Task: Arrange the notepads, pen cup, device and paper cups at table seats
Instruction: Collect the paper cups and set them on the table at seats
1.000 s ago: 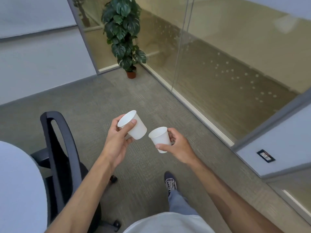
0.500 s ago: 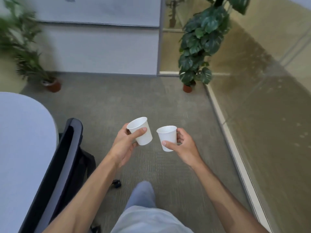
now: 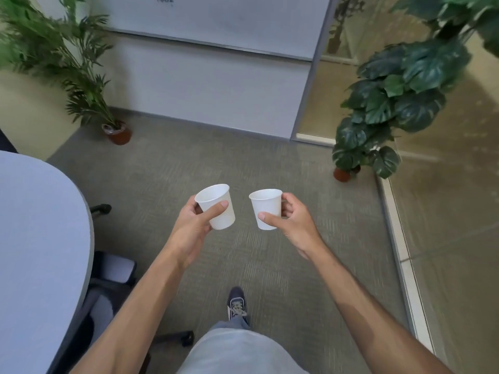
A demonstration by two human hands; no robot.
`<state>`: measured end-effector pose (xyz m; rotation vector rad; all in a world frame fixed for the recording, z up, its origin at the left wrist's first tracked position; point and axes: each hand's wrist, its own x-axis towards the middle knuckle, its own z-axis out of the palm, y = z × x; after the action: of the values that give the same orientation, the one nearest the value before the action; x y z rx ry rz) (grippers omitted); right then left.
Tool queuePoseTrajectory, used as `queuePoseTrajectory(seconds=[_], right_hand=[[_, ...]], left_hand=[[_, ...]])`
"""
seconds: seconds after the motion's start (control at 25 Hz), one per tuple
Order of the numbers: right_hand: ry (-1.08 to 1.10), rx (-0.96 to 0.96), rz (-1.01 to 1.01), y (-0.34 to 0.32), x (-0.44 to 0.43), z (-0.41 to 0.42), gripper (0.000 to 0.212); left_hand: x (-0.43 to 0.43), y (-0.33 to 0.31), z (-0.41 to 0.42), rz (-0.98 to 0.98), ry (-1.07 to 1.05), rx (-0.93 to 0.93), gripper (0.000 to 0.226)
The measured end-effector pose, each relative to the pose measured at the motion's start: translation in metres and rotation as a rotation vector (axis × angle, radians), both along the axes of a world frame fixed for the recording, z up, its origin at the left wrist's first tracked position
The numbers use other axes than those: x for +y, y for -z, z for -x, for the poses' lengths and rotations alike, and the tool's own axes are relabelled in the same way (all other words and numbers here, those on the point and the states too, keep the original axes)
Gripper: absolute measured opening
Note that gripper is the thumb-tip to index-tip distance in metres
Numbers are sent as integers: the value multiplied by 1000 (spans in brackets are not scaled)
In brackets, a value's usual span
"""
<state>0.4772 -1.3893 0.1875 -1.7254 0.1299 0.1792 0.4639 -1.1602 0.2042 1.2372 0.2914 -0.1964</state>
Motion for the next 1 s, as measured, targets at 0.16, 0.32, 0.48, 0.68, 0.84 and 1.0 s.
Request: queuePoseTrajectory(seconds=[0.16, 0.32, 0.48, 0.68, 0.84, 1.0], right_hand=[[-71, -17, -3, -9, 17, -105, 61], [-161, -19, -21, -12, 38, -199, 59], [-283, -28, -24, -9, 61, -299, 62], [-496, -75, -50, -7, 102, -419, 62], [-710, -115, -31, -18, 147, -494, 61], [-883, -131, -30, -24, 200, -536, 62]], left_hand=[[18, -7, -83, -17, -72, 1, 46], [35, -8, -151, -33, -164, 20, 46], [52, -7, -217, -42, -303, 25, 46], [71, -9, -293, -78, -494, 9, 52], [87, -23, -329, -123, -710, 18, 58], [102, -32, -342, -119, -896, 22, 54]])
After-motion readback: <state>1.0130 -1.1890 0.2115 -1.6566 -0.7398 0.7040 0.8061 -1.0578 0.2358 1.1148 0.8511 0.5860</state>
